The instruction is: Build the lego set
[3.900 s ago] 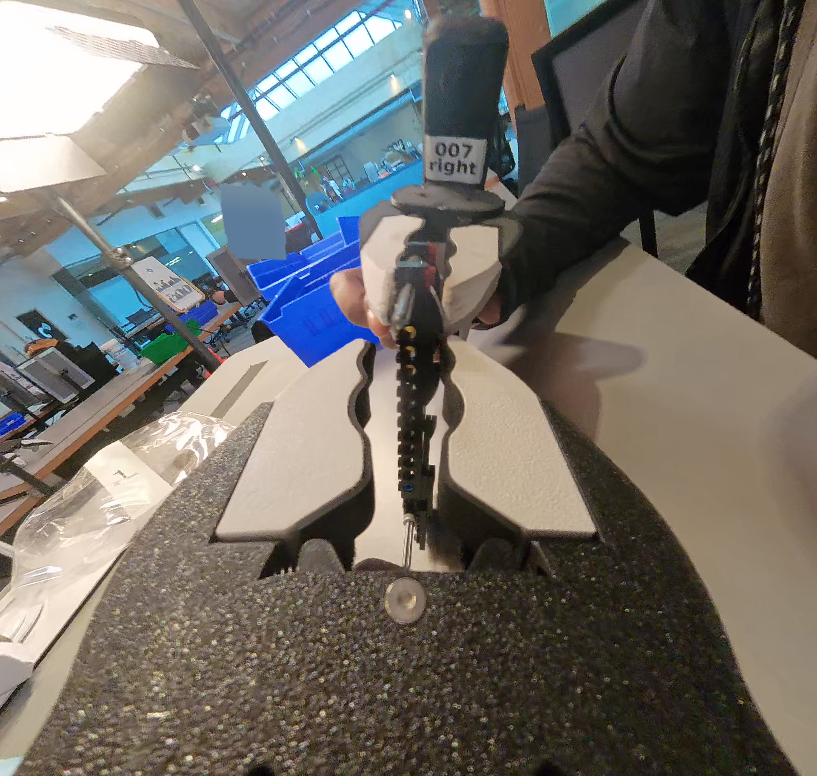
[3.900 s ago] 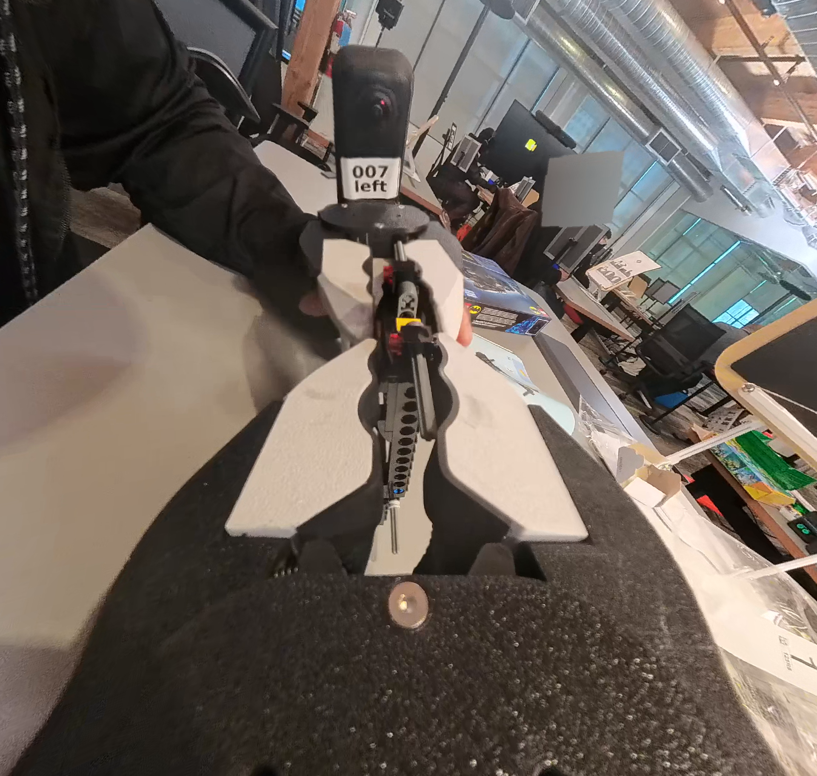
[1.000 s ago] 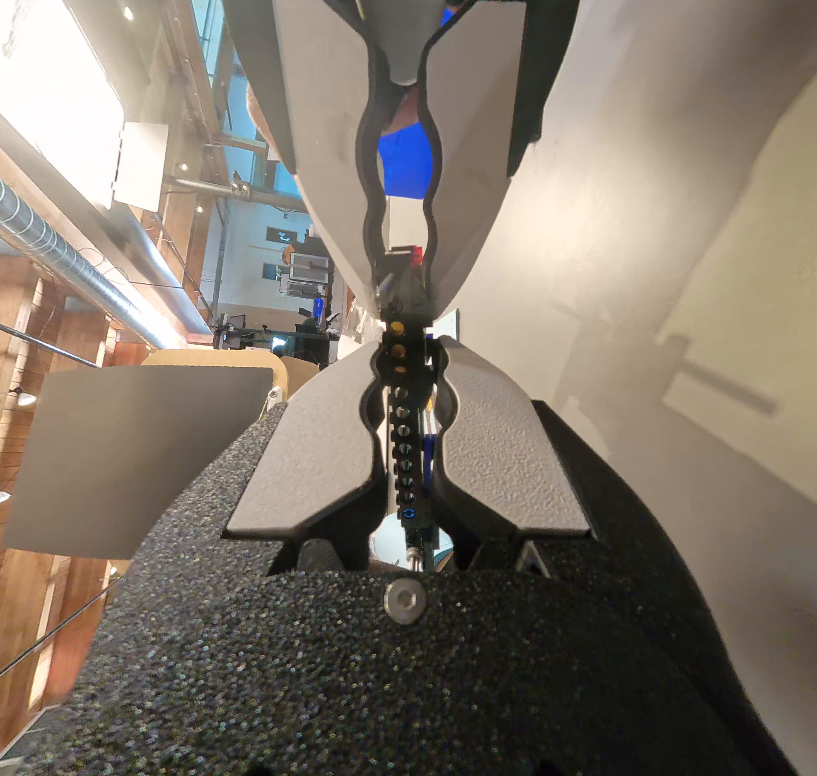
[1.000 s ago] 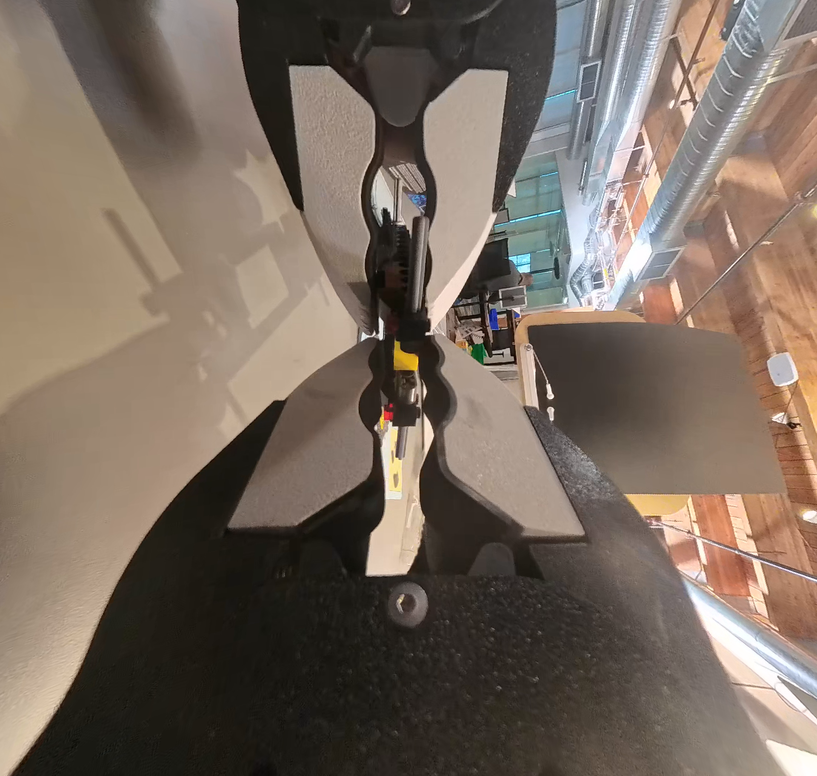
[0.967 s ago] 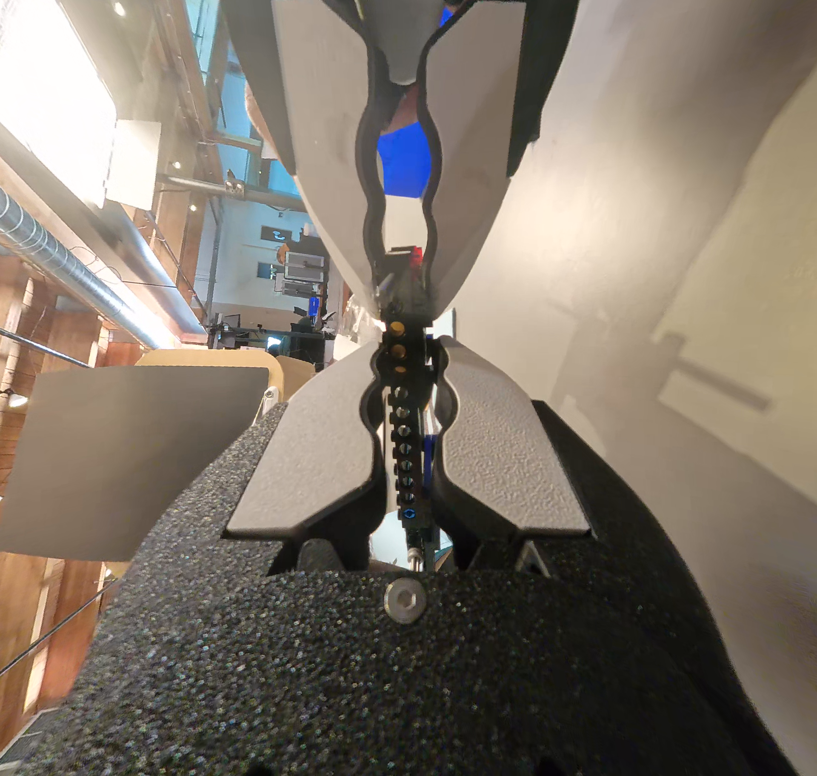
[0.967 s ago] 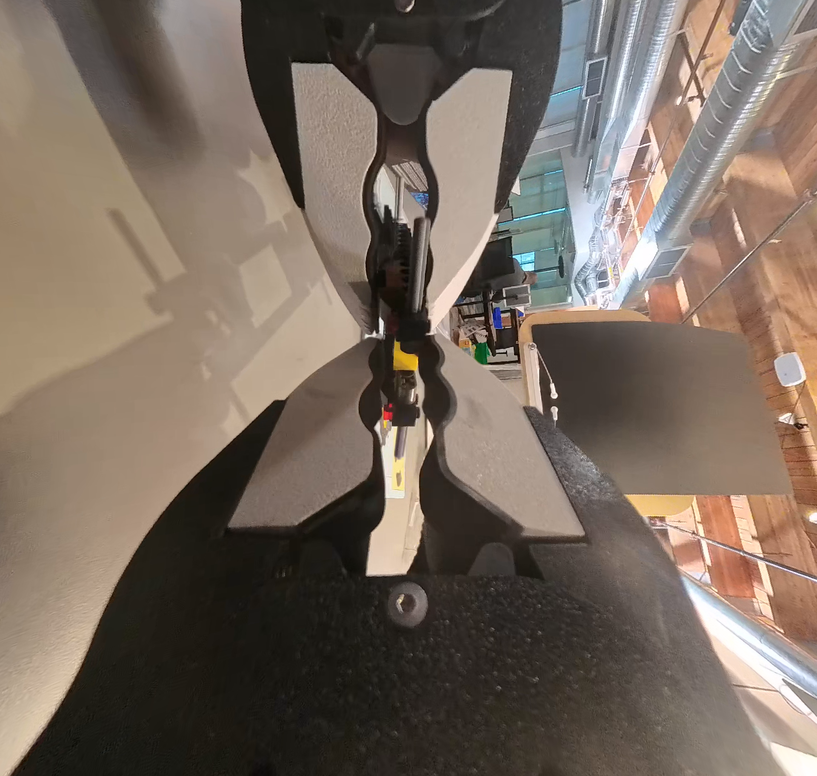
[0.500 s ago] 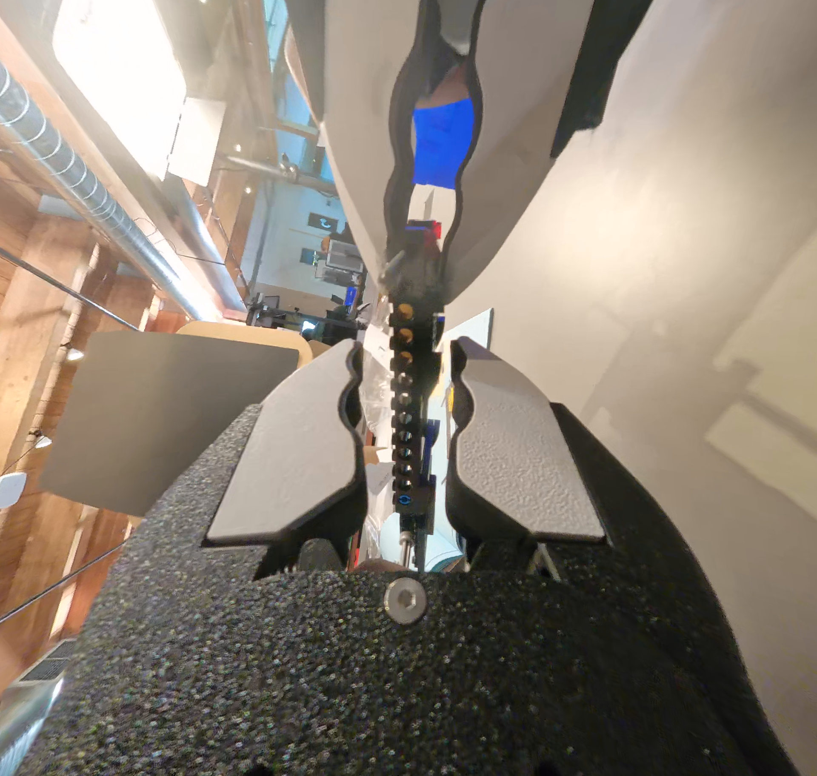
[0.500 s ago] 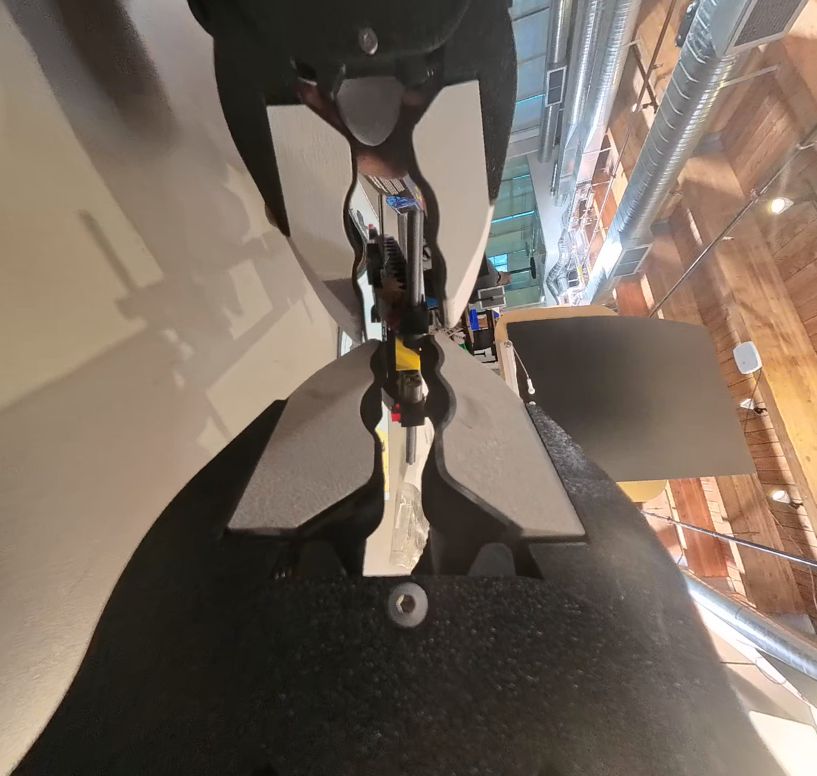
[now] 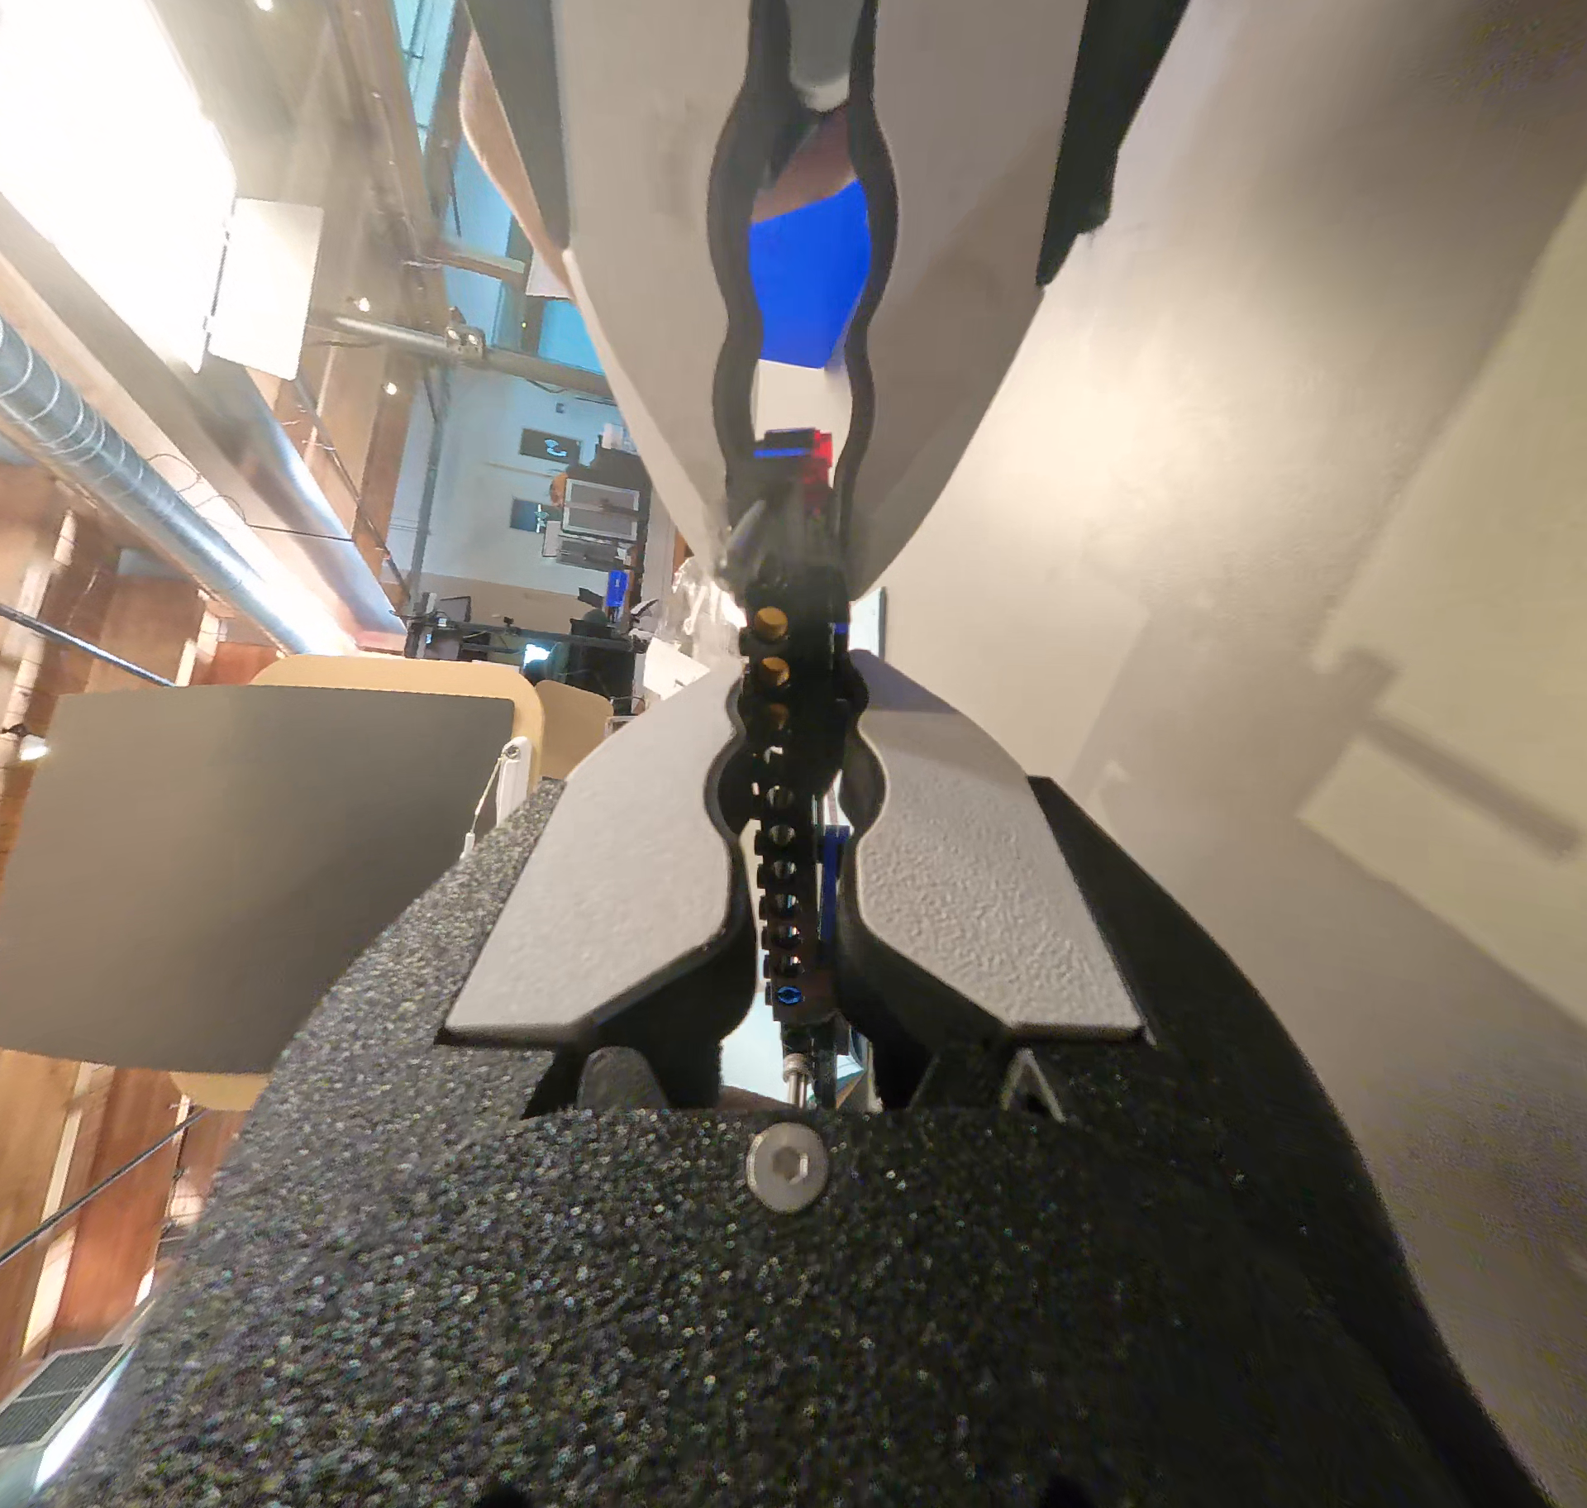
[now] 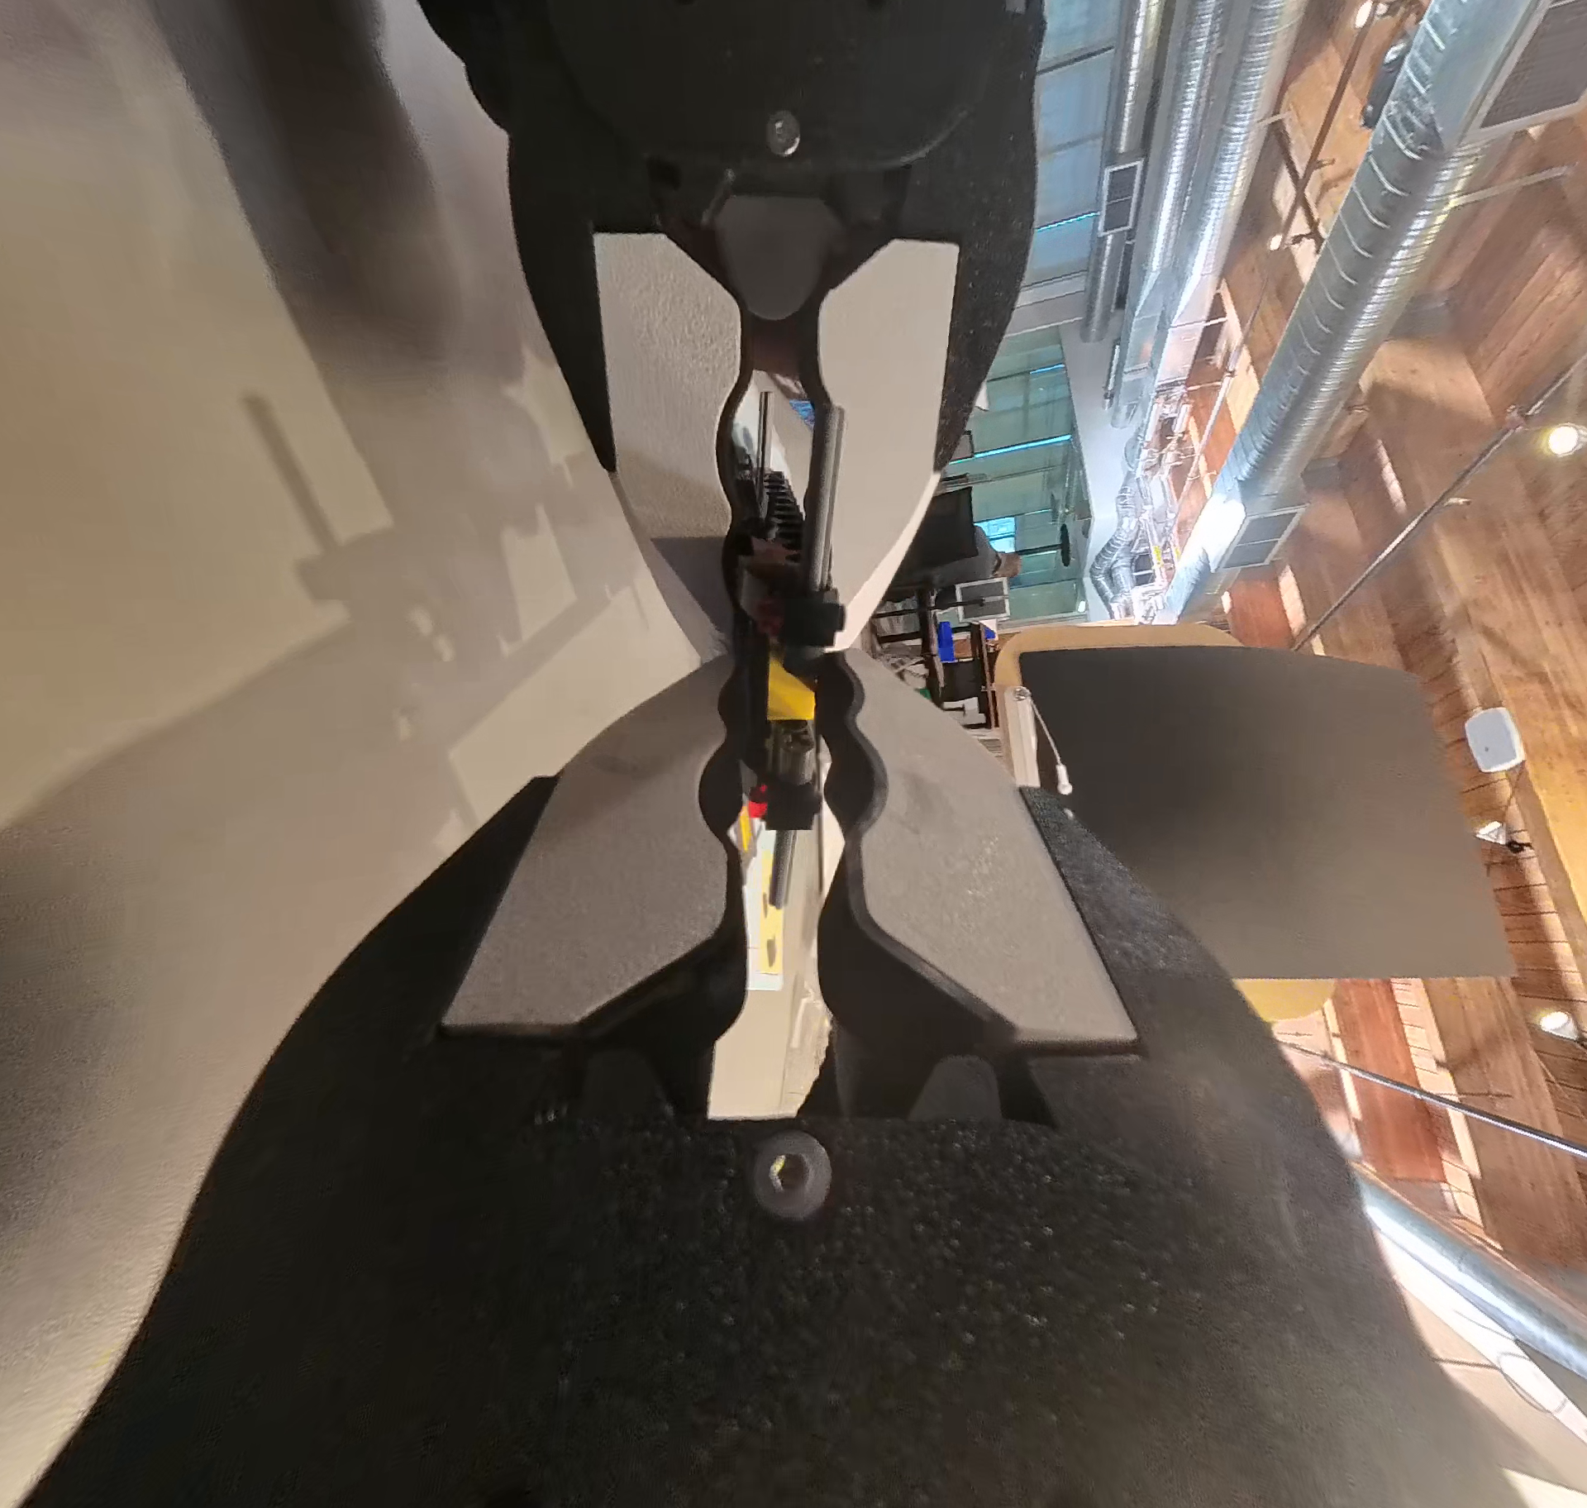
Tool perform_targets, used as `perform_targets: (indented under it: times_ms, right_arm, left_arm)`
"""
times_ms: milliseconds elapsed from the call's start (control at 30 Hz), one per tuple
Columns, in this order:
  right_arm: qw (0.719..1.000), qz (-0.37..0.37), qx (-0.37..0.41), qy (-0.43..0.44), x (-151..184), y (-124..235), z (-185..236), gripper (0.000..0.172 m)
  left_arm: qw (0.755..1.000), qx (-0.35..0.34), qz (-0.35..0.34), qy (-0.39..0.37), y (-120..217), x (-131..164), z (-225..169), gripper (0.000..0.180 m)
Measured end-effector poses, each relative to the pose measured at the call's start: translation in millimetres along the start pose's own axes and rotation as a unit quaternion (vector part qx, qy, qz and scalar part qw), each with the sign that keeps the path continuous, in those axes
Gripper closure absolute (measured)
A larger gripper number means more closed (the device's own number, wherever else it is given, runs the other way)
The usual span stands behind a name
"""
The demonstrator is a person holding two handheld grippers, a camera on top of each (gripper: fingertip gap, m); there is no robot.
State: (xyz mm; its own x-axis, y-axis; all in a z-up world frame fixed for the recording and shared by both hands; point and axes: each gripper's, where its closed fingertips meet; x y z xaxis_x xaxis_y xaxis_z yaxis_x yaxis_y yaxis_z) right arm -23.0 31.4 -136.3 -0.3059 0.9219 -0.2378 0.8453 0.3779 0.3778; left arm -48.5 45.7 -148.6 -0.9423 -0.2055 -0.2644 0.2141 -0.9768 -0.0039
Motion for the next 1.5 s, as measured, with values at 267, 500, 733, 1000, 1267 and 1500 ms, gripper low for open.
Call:
perform_targets:
  times_ms: [267, 500, 733, 1000, 1267, 1500]
  right_arm:
    - [1.000, -0.011, -0.015, -0.009, -3, -2, 0, 0.157]
    - [0.998, 0.013, 0.067, -0.003, 3, -3, -17, 0.143]
    - [0.994, -0.015, 0.075, -0.082, 13, 8, -29, 0.133]
    - [0.994, -0.015, 0.077, -0.074, 11, 6, -27, 0.136]
    - [0.995, -0.011, 0.081, -0.061, 7, 4, -27, 0.136]
    - [0.994, -0.012, 0.087, -0.064, 8, 3, -31, 0.136]
  left_arm:
    - [1.000, 0.000, -0.004, 0.005, 2, 0, 0, 0.165]
    - [0.998, -0.033, 0.020, 0.051, -6, 16, 10, 0.164]
    - [0.988, -0.044, 0.000, 0.145, -7, 25, 17, 0.164]
    - [0.979, -0.044, -0.036, 0.197, -6, 14, 22, 0.164]
    - [0.975, -0.035, -0.043, 0.216, -8, 12, 21, 0.164]
    - [0.957, -0.034, -0.056, 0.282, -5, 13, 30, 0.164]
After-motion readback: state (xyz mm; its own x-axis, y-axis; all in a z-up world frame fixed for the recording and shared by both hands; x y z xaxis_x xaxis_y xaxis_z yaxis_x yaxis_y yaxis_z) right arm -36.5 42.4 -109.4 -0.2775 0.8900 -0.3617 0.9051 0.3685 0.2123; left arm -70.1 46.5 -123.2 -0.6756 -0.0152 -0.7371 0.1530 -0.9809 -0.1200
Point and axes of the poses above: each gripper's, where its closed fingertips meet, y back along the fingers, x out of its underside, z = x × y across the jaws, and after that the axes turned 13 degrees about -x, right-handed
